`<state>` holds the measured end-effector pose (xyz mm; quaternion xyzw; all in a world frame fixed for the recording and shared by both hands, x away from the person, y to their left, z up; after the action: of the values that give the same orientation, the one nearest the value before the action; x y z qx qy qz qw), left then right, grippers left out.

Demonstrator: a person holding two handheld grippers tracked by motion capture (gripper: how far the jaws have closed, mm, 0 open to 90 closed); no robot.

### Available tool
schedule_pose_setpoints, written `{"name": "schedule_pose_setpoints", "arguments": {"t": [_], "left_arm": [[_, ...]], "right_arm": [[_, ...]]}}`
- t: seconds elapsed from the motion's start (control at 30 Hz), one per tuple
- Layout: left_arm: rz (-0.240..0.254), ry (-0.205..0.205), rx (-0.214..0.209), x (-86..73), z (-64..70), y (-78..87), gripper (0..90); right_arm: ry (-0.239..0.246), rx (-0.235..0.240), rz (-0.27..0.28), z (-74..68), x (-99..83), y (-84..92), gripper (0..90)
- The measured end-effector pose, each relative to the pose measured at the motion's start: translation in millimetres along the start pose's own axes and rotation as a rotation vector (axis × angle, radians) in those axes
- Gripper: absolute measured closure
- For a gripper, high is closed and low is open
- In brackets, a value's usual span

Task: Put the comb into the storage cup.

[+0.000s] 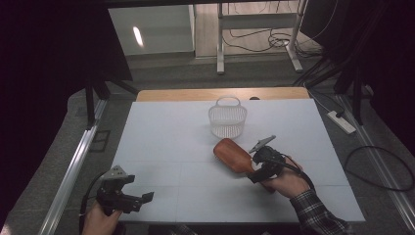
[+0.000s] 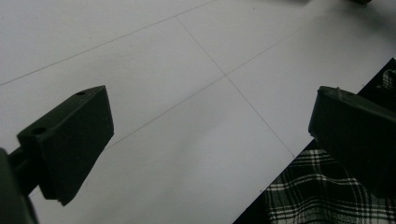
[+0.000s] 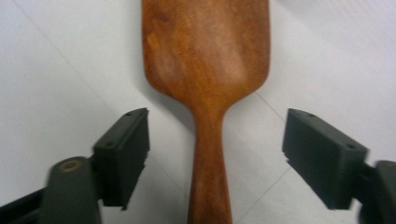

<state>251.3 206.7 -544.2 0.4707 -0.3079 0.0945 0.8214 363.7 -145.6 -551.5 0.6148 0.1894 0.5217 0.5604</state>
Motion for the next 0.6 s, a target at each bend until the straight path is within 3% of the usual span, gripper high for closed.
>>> {"name": "schedule_pose_setpoints", "arguments": {"t": [0.17,0.4,0.53,0.6], "left_arm": [[0.000,0.000,-0.001,0.0,0.1,0.0,0.9],[-0.002,0.000,-0.001,-0.1,0.0,-0.2,1.0],[-0.002,0.001,-0.001,-0.1,0.0,-0.3,1.0],[-0.002,0.001,-0.001,-0.1,0.0,-0.3,1.0]], "right_arm": [[-0.021,0.011,0.027,6.0,-1.0,1.0,13.5],[-0.012,0.029,0.037,9.2,-2.3,-1.0,0.0],[-0.009,0.031,0.046,9.6,-2.2,-2.3,0.0],[-0.032,0.045,0.050,10.3,-2.6,-3.0,0.0]]}}
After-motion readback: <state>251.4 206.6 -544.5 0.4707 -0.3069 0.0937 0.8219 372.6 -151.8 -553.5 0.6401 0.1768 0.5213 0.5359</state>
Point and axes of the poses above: each handheld gripper's, and its own axes: y roughly backward along the jaws, x roughly out of its top, z roughly to its right, the point moved 10 cm from there along -y, roughly forward along the jaws, and after that the axes turned 12 degrees about y, right-handed, at the moved point
